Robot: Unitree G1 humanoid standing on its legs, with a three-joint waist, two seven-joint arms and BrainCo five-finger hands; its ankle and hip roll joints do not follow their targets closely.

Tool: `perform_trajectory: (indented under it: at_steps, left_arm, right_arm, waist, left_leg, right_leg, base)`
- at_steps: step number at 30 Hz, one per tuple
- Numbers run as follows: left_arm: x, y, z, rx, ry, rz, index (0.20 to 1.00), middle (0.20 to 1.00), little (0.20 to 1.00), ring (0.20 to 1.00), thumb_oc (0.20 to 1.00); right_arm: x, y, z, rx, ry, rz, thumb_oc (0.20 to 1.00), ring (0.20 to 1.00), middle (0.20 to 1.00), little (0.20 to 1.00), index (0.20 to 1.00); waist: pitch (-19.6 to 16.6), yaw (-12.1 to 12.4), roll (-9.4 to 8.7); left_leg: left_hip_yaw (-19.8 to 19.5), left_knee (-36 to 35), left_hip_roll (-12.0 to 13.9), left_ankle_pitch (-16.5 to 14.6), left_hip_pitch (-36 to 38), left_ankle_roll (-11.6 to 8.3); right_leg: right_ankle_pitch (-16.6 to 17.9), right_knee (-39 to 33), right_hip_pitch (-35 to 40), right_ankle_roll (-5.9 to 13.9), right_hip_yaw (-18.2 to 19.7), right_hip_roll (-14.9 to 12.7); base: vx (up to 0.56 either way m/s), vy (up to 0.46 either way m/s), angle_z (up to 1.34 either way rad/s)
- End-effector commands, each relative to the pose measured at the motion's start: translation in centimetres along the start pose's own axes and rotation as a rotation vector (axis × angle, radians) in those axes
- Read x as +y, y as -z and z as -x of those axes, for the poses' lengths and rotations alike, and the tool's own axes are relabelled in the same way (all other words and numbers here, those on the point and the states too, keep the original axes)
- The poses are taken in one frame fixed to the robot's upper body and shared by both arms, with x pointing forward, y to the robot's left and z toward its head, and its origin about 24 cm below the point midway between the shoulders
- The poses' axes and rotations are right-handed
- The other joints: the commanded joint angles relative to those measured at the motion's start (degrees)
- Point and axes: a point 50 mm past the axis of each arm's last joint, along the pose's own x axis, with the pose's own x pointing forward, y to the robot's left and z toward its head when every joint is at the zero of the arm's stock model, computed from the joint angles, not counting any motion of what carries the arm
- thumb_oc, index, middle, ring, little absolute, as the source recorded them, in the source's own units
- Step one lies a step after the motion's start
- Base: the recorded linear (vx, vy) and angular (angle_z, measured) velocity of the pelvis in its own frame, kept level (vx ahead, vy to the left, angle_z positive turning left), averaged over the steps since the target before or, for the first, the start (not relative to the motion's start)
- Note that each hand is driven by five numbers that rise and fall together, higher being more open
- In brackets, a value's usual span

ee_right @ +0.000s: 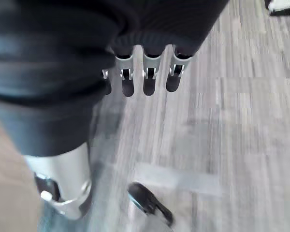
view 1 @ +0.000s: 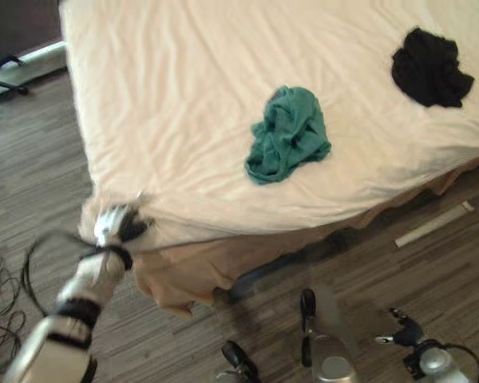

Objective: Tidy up the quilt and then pick up the clothes from the bed and put them into the laundry hamper.

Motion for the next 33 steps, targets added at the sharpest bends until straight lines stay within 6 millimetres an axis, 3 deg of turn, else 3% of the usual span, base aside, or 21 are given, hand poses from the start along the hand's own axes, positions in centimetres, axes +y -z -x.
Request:
perform_trajectory:
  at_steps: [1, 2, 3, 4, 5, 7, 9, 10, 11, 12, 13, 15, 16, 17, 18, 19, 24, 27, 30, 32, 33]
  left_arm:
    - [-2.6, 2.4, 2.3, 0.09, 0.058, 0.2, 0.536, 0.536, 0.536, 0.536, 0.536]
    - [-3.5, 2.9, 2.9, 0.107, 0.088, 0.233, 0.642, 0.642, 0.642, 0.642, 0.642]
    - [-4.5, 3.7, 4.1, 0.133, 0.104, 0.283, 0.934, 0.934, 0.934, 0.934, 0.934]
    - [-4.6, 3.8, 4.2, 0.134, 0.108, 0.283, 1.0, 1.0, 1.0, 1.0, 1.0]
    - [-5.7, 4.2, 5.1, 0.157, 0.115, 0.306, 1.0, 1.0, 1.0, 1.0, 1.0]
    - [-8.8, 5.9, 7.8, 0.281, 0.182, 0.416, 1.0, 1.0, 1.0, 1.0, 1.0]
    - [-9.8, 6.1, 8.5, 0.314, 0.194, 0.459, 1.0, 1.0, 1.0, 1.0, 1.0]
    - [-12.0, 6.2, 10.0, 0.372, 0.238, 0.524, 1.0, 1.0, 1.0, 1.0, 1.0]
    - [-12.0, 6.1, 10.0, 0.372, 0.238, 0.525, 1.0, 1.0, 1.0, 1.0, 1.0]
    - [-14.8, 6.4, 12.3, 0.442, 0.347, 0.539, 1.0, 1.0, 1.0, 1.0, 1.0]
    - [-14.8, 6.4, 12.3, 0.442, 0.347, 0.54, 1.0, 1.0, 1.0, 1.0, 1.0]
    - [-17.7, 7.6, 15.2, 0.59, 0.448, 0.515, 1.0, 1.0, 1.0, 1.0, 1.0]
    - [-17.7, 7.5, 15.1, 0.59, 0.445, 0.517, 1.0, 1.0, 1.0, 1.0, 1.0]
    - [-18.4, 7.8, 15.7, 0.626, 0.472, 0.479, 1.0, 1.0, 1.0, 1.0, 1.0]
    - [-18.3, 7.6, 15.2, 0.617, 0.456, 0.472, 1.0, 1.0, 1.0, 1.0, 1.0]
    - [-18.3, 7.5, 15.0, 0.617, 0.452, 0.478, 1.0, 1.0, 1.0, 1.0, 1.0]
    - [-14.8, 5.4, 9.7, 0.448, 0.274, 0.479, 1.0, 1.0, 1.0, 1.0, 1.0]
    - [-13.6, 4.3, 8.1, 0.394, 0.208, 0.518, 1.0, 1.0, 1.0, 1.0, 1.0]
    - [-11.8, 1.3, 5.3, 0.266, 0.122, 0.547, 1.0, 1.0, 1.0, 1.0, 1.0]
    - [-11.8, 1.4, 5.3, 0.266, 0.122, 0.547, 1.0, 1.0, 1.0, 1.0, 1.0]
    - [-11.2, -0.3, 4.4, 0.194, 0.109, 0.553, 1.0, 1.0, 1.0, 1.0, 1.0]
  right_arm:
    - [-6.9, -4.1, -0.3, -0.175, 0.229, -0.063, 1.0, 1.0, 1.0, 1.0, 1.0]
    - [-10.3, -4.6, 0.1, -0.187, 0.302, -0.07, 1.0, 1.0, 1.0, 1.0, 1.0]
    - [-11.1, -6.3, 1.0, -0.294, 0.33, -0.017, 1.0, 1.0, 1.0, 1.0, 1.0]
    - [-11.1, -6.2, 1.1, -0.29, 0.329, -0.012, 1.0, 1.0, 1.0, 1.0, 1.0]
    - [-11.0, -7.6, 1.6, -0.363, 0.338, 0.026, 1.0, 1.0, 1.0, 1.0, 1.0]
    - [-13.4, -11.7, 3.1, -0.546, 0.436, 0.062, 1.0, 1.0, 1.0, 1.0, 1.0]
    - [-13.6, -12.6, 3.4, -0.585, 0.453, 0.058, 1.0, 1.0, 1.0, 1.0, 1.0]
    - [-14.2, -15.2, 4.3, -0.694, 0.5, 0.054, 0.2, 0.2, 0.2, 0.2, 0.2]
    - [-14.2, -15.3, 4.4, -0.694, 0.5, 0.056, 0.2, 0.2, 0.2, 0.2, 0.2]
    - [-14.4, -18.8, 5.4, -0.837, 0.513, 0.055, 0.2, 0.2, 0.2, 0.2, 0.2]
    - [-14.4, -18.8, 5.4, -0.837, 0.513, 0.056, 0.2, 0.2, 0.2, 0.2, 0.2]
    - [-13.4, -24.1, 6.7, -1.033, 0.492, 0.013, 0.2, 0.2, 0.2, 0.2, 0.2]
    - [-13.4, -24.2, 6.7, -1.036, 0.492, 0.014, 0.2, 0.2, 0.2, 0.2, 0.2]
    - [-12.0, -28.0, 7.9, -1.172, 0.444, -0.027, 0.2, 0.2, 0.2, 0.2, 0.2]
    - [-11.5, -30.0, 8.8, -1.241, 0.421, -0.04, 0.2, 0.2, 0.2, 0.2, 0.2]
    - [-11.5, -30.3, 8.8, -1.248, 0.421, -0.038, 0.2, 0.2, 0.2, 0.2, 0.2]
    - [-10.5, -38.0, 13.7, -1.527, 0.329, -0.17, 0.2, 0.2, 0.2, 0.2, 0.2]
    - [-9.7, -39.6, 14.9, -1.588, 0.327, -0.183, 0.2, 0.2, 0.2, 0.2, 0.2]
    - [-6.2, -41.9, 16.5, -1.673, 0.217, -0.2, 0.2, 0.2, 0.2, 0.2, 0.2]
    - [-6.2, -41.9, 16.5, -1.674, 0.217, -0.2, 0.2, 0.2, 0.2, 0.2, 0.2]
    - [-3.8, -42.2, 16.1, -1.65, 0.15, -0.189, 0.2, 0.2, 0.2, 0.2, 0.2]
  waist:
    - [-4.7, 2.4, -1.75]
    - [-5.3, 2.9, -2.23]
    - [-5.4, 3.2, -2.3]
    - [-5.5, 3.1, -2.23]
    - [-5.8, 3.4, -2.41]
    - [-6.6, 5.3, -2.96]
    - [-6.5, 5.8, -3.07]
    - [-6.4, 7.3, -3.45]
    - [-6.4, 7.2, -3.39]
    - [-6.0, 8.7, -3.56]
    - [-5.9, 8.7, -3.54]
    - [-4.5, 10.7, -3.54]
    - [-4.4, 10.6, -3.53]
    - [-2.3, 12.0, -3.5]
    - [-0.7, 12.8, -3.5]
    - [-0.5, 12.5, -3.42]
    - [8.9, 16.7, -1.51]
    - [11.0, 17.5, -0.38]
    - [13.9, 18.5, 0.47]
    - [13.5, 18.4, 0.42]
    - [14.2, 18.6, 0.57]
  left_leg:
    - [-4.2, 0.1, 3.1, 0.9, -0.7, -1.43]
    - [-4.4, 0.1, 3.1, 0.7, -0.1, -1.43]
    - [-4.6, 0.1, 3.1, 0.5, 0.4, -1.32]
    - [-4.7, 0.1, 3.1, 0.5, 0.5, -1.31]
    - [-4.8, 0.1, 3.1, 0.2, 0.9, -1.19]
    - [-5.5, 0.1, 2.9, -0.1, 1.3, -0.8]
    - [-5.9, 0.1, 2.9, -0.1, 1.2, -0.72]
    - [-6.7, 0.1, 2.9, -0.1, 0.9, -0.51]
    - [-6.8, 0.1, 2.9, -0.1, 0.9, -0.5]
    - [-7.4, 0.1, 2.8, -0.2, 0.6, -0.28]
    - [-7.4, 0.1, 2.8, -0.2, 0.6, -0.28]
    - [-8.2, 0.1, 2.7, 0.3, -0.6, -0.16]
    - [-8.2, 0.1, 2.7, 0.3, -0.6, -0.16]
    - [-8.8, 0.1, 2.8, 0.8, -2.2, -0.25]
    - [-9.3, 0.1, 2.9, 1.4, -3.6, -0.41]
    - [-9.3, 0.2, 2.9, 1.4, -3.8, -0.4]
    - [-11.6, 0.6, 4.6, 4.9, -12.3, -1.51]
    - [-12.4, 0.5, 4.9, 5.9, -16.0, -1.99]
    - [-12.8, 0.7, 5.3, 7.5, -23.5, -2.84]
    - [-12.9, 0.7, 5.3, 7.5, -23.9, -2.82]
    - [-12.7, 0.8, 5.3, 7.8, -26.3, -2.82]
  right_leg:
    - [-5.8, -0.2, 5.0, 9.44, 0.2, -5.5]
    - [-6.0, -0.2, 5.8, 9.45, -0.2, -5.5]
    - [-6.3, -0.2, 6.5, 9.48, -0.5, -5.5]
    - [-6.3, -0.2, 6.6, 9.5, -0.5, -5.5]
    - [-6.4, -0.2, 7.1, 9.51, -0.5, -5.6]
    - [-6.7, -0.2, 8.4, 9.42, -1.3, -5.7]
    - [-6.7, -0.2, 8.7, 9.39, -1.7, -5.7]
    - [-6.8, -0.2, 9.0, 9.31, -2.3, -5.8]
    - [-6.8, -0.2, 9.0, 9.32, -2.3, -5.8]
    - [-7.0, -0.2, 9.2, 9.24, -2.7, -5.9]
    - [-7.0, -0.2, 9.2, 9.24, -2.8, -5.9]
    - [-7.0, -0.2, 8.6, 9.1, -3.3, -6.0]
    - [-7.0, -0.2, 8.6, 9.09, -3.3, -6.0]
    - [-6.8, -0.2, 7.6, 9.02, -3.4, -6.0]
    - [-6.5, -0.1, 6.4, 8.99, -3.4, -6.0]
    - [-6.5, -0.1, 6.3, 8.96, -3.4, -6.0]
    - [-5.3, 1.5, -0.5, 8.52, -5.3, -6.3]
    - [-5.2, 2.1, -3.2, 8.67, -6.4, -6.6]
    - [-5.1, 4.4, -10.2, 8.75, -7.6, -7.0]
    - [-5.2, 4.6, -10.7, 8.73, -7.6, -7.1]
    - [-5.4, 5.8, -13.1, 8.65, -8.1, -7.4]
  base:
    - [0.07, 0.014, 0.15]
    - [0.1, 0.023, 0.27]
    - [0.05, 0.014, 0.18]
    - [0.04, 0.026, 0.2]
    - [0.04, 0.04, 0.15]
    - [0.04, 0.032, 0.14]
    - [-0.01, 0.002, 0.16]
    - [-0.02, 0.001, 0.27]
    - [-0.03, -0.001, 0.29]
    - [-0.01, -0.001, 0.27]
    - [-0.03, -0.002, 0.21]
    - [-0.08, -0.003, 0.29]
    - [-0.17, -0.007, 0.18]
    - [-0.2, -0.017, 0.15]
    - [-0.2, -0.018, 0.1]
    - [-0.2, -0.031, 0.18]
    - [-0.18, -0.034, 0.31]
    - [-0.14, -0.018, 0.43]
    - [-0.13, -0.008, 0.15]
    - [-0.04, -0.006, 0.1]
    - [-0.04, 0.0, 0.1]
